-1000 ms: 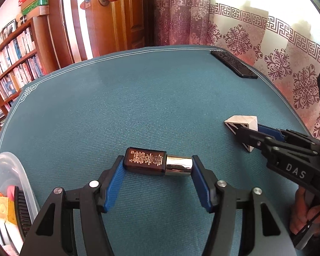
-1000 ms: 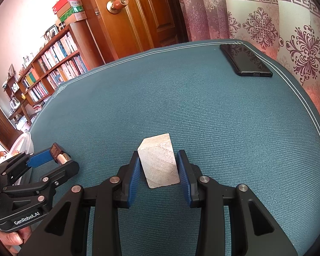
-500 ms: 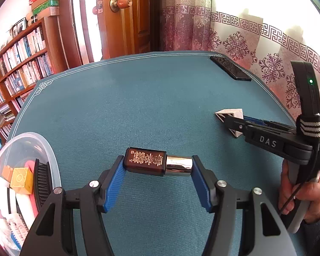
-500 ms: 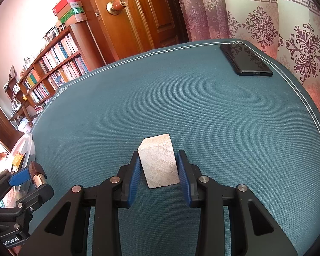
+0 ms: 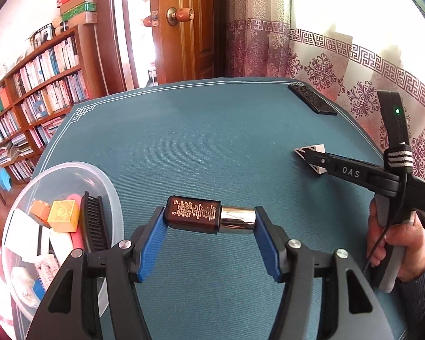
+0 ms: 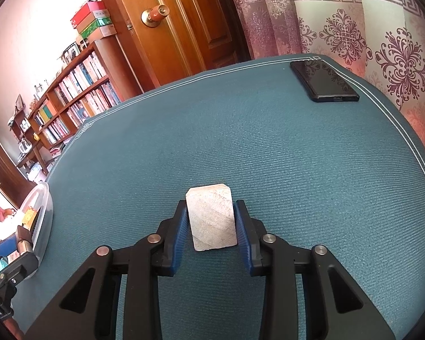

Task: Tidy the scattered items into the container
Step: 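Carry the brown bottle and beige card over the clear bowl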

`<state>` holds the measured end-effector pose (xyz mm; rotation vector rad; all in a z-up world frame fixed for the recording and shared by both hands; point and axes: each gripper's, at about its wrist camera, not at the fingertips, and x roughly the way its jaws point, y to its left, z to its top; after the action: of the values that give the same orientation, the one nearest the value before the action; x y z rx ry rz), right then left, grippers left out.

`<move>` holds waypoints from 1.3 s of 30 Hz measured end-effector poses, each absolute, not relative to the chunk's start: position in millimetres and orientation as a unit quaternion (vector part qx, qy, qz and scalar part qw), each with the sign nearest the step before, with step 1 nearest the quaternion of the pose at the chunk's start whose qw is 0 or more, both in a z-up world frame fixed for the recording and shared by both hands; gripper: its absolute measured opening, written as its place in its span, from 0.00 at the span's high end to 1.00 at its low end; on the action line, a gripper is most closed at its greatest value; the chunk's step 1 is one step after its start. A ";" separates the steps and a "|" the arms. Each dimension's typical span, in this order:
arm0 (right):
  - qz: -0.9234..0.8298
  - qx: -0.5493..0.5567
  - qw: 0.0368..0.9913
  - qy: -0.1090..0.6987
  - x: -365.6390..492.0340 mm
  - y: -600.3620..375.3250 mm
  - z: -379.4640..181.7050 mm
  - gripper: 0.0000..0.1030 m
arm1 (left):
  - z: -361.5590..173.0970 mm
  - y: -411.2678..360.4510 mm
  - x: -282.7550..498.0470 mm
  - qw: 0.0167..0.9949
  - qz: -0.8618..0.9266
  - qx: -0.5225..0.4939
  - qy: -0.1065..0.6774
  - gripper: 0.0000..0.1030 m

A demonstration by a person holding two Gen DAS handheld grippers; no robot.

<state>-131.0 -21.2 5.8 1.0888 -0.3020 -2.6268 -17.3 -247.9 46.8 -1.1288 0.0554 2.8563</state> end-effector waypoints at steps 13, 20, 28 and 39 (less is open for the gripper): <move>-0.911 0.376 0.132 -0.105 -128.6 -21.1 5.8 0.66 | 56.7 -309.5 15.4 -0.027 0.934 -0.356 -0.006 0.36; -0.911 0.371 0.158 -0.087 -114.6 -44.0 12.7 0.67 | 55.4 -348.5 33.1 -0.063 0.934 -0.350 -0.022 0.36; -0.909 0.359 0.194 -0.084 -92.2 -69.4 29.0 0.67 | 53.8 -387.4 40.4 -0.091 0.933 -0.347 -0.040 0.36; -0.894 0.376 0.222 -0.102 -73.0 -99.2 31.3 0.67 | 41.6 -422.7 36.7 -0.101 0.928 -0.353 -0.063 0.36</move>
<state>-73.0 -99.2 31.3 1.0392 -0.2807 -2.4688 36.7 -422.7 41.6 -1.1848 -0.2113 3.1190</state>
